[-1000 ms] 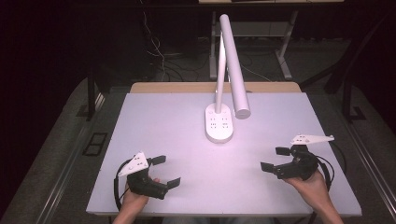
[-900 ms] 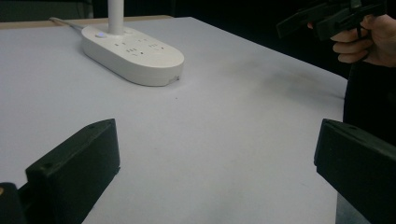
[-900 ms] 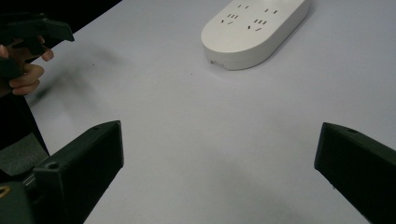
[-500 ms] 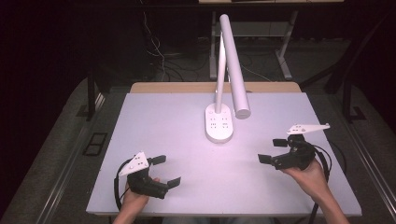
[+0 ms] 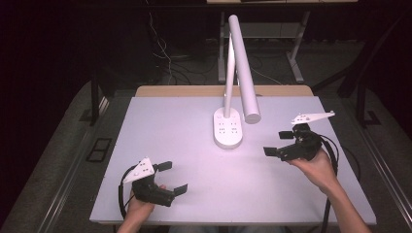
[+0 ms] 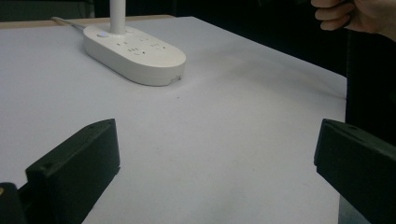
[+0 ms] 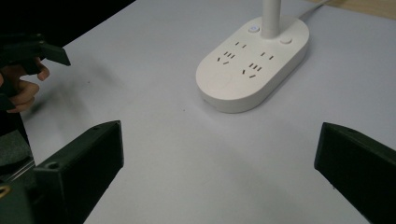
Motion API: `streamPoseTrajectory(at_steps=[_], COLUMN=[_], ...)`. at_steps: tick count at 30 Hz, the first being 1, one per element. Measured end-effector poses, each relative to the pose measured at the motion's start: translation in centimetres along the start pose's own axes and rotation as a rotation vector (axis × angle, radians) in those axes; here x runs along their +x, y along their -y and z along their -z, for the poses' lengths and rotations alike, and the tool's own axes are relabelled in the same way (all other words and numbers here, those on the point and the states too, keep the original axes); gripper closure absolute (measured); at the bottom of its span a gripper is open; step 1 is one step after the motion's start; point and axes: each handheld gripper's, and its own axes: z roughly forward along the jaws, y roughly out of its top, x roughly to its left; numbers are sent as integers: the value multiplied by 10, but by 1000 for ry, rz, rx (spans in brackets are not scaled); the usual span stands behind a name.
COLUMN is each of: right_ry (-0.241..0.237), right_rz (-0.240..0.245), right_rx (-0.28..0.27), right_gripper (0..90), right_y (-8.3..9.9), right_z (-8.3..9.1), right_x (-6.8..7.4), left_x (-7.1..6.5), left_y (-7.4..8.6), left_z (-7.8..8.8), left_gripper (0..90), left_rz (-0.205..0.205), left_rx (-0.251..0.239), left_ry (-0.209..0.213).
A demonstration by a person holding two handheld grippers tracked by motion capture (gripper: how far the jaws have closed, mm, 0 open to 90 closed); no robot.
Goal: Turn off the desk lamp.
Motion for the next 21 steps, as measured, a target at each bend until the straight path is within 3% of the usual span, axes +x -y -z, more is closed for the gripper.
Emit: streamPoseTrajectory(at_steps=[21], right_ry=[0], right_rz=[27], right_rx=[20], right_gripper=[13], right_y=[-51], right_z=[-36], right_x=[-23], left_x=[0], left_y=[0], left_z=[0], left_gripper=[0], left_rz=[0], left_rx=[-1], left_ry=[4])
